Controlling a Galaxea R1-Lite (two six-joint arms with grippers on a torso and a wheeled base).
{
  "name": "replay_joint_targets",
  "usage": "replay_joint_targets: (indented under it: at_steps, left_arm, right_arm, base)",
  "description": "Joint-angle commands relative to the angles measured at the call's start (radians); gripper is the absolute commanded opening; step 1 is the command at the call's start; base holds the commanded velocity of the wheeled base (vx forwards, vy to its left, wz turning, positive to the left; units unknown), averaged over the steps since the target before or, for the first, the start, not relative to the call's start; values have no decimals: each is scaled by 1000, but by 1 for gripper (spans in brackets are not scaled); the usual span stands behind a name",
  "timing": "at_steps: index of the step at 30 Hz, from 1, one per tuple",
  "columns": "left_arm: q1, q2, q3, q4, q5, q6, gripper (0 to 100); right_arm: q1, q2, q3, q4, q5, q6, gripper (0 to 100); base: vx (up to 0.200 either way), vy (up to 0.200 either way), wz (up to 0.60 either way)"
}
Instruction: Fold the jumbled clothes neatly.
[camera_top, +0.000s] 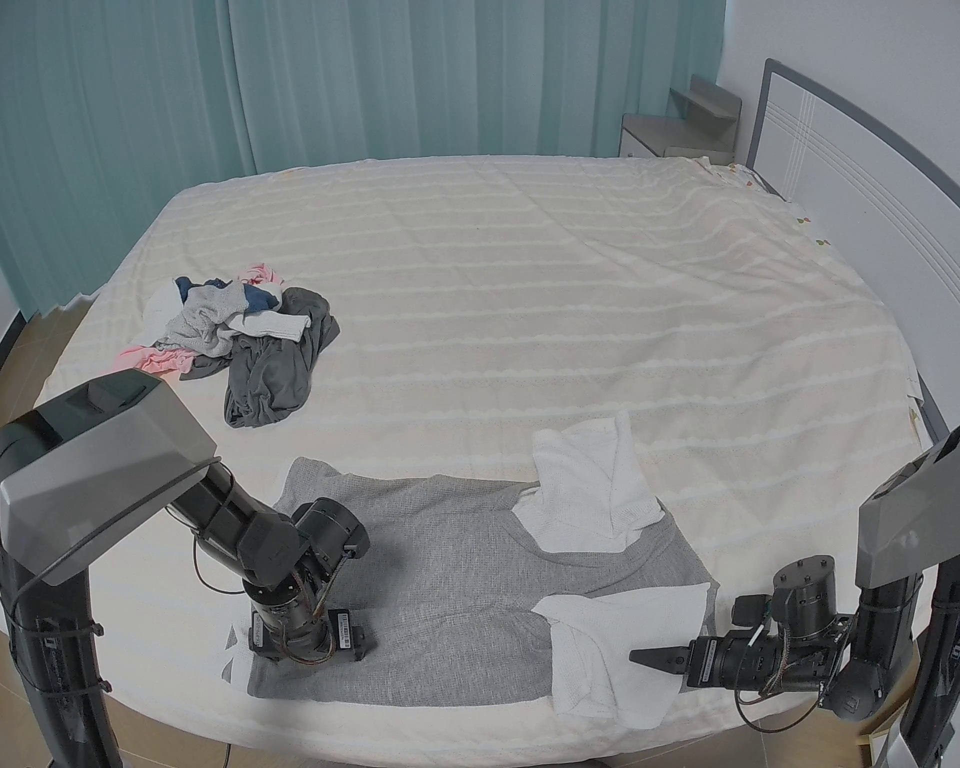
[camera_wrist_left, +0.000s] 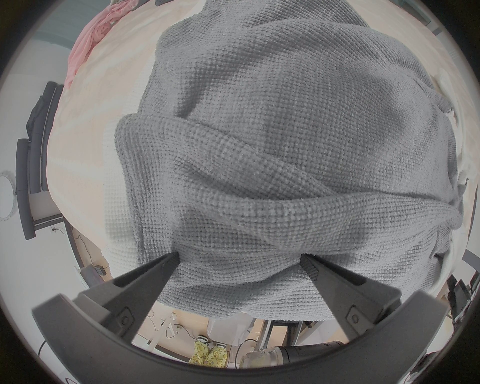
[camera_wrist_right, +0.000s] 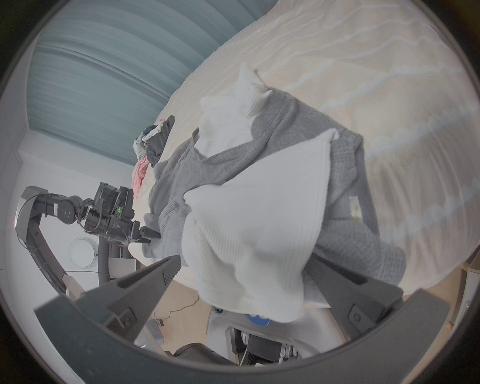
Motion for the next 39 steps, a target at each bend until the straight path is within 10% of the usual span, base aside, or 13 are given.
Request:
replay_joint_targets:
  at_steps: [1,18,19,39]
  left_arm:
    - [1,0,0,0,0,0,100]
    - [0,0,0,0,0,0,100]
    - [0,1,0,0,0,0,100]
    - [0,1,0,0,0,0,100]
  right_arm:
    - [-25,9,17,-4,0,-7,100]
    - [10,50,-22,-43,1,-7,100]
    - [9,50,-25,-41,1,-7,0]
    - [-77,-14,-14,-35,-3,-7,0]
  base:
    - [0,0,0]
    - [0,0,0]
    - [0,0,0]
    - [0,0,0]
